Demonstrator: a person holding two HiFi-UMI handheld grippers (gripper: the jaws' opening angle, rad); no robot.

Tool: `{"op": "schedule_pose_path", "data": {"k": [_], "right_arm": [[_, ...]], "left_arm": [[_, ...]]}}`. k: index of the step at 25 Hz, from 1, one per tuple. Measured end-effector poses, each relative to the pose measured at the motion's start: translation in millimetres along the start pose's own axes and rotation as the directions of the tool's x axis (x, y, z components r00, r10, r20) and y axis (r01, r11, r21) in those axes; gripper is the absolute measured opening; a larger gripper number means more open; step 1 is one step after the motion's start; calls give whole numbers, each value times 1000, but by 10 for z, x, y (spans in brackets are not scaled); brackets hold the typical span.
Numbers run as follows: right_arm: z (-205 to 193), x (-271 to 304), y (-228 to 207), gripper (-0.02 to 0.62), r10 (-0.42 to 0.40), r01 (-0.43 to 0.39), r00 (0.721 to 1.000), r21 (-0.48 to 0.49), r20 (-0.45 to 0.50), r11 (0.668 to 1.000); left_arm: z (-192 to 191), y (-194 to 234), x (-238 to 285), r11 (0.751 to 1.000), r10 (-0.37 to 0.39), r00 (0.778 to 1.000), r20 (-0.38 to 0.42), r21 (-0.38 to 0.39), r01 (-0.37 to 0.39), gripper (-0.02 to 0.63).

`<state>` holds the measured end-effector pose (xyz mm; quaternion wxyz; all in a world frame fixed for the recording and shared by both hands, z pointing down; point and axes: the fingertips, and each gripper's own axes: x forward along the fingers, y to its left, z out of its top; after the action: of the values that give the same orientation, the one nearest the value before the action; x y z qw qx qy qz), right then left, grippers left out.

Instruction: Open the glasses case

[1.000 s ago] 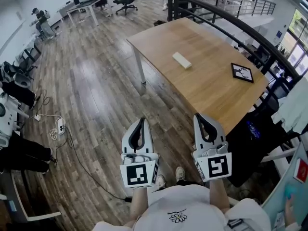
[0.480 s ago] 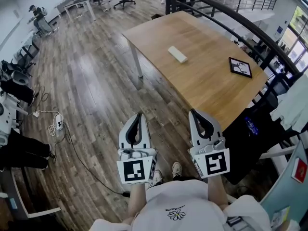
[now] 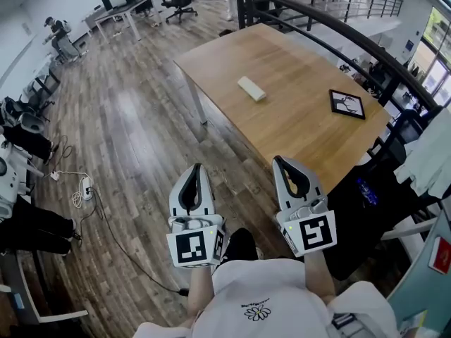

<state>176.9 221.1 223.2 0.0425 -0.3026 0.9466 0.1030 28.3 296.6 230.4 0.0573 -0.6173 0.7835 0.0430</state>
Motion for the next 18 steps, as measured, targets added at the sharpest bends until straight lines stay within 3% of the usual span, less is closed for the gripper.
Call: {"op": "schedule_pose_path", "data": {"k": [5, 13, 18], "right_arm": [[92, 173, -58, 8, 13, -14, 999, 27, 39, 1000], [69, 776, -389, 8, -6, 11, 997, -61, 79, 998], [-55, 1339, -638, 8, -98, 103, 992, -48, 83, 994]], "left_arm": [[-21, 80, 249, 1000, 9, 1000, 21, -21, -8, 17], [-88, 250, 1118, 997, -32, 998, 63, -65, 36, 17], [-247, 530, 1736, 994, -65, 997, 48, -81, 69, 17]]}}
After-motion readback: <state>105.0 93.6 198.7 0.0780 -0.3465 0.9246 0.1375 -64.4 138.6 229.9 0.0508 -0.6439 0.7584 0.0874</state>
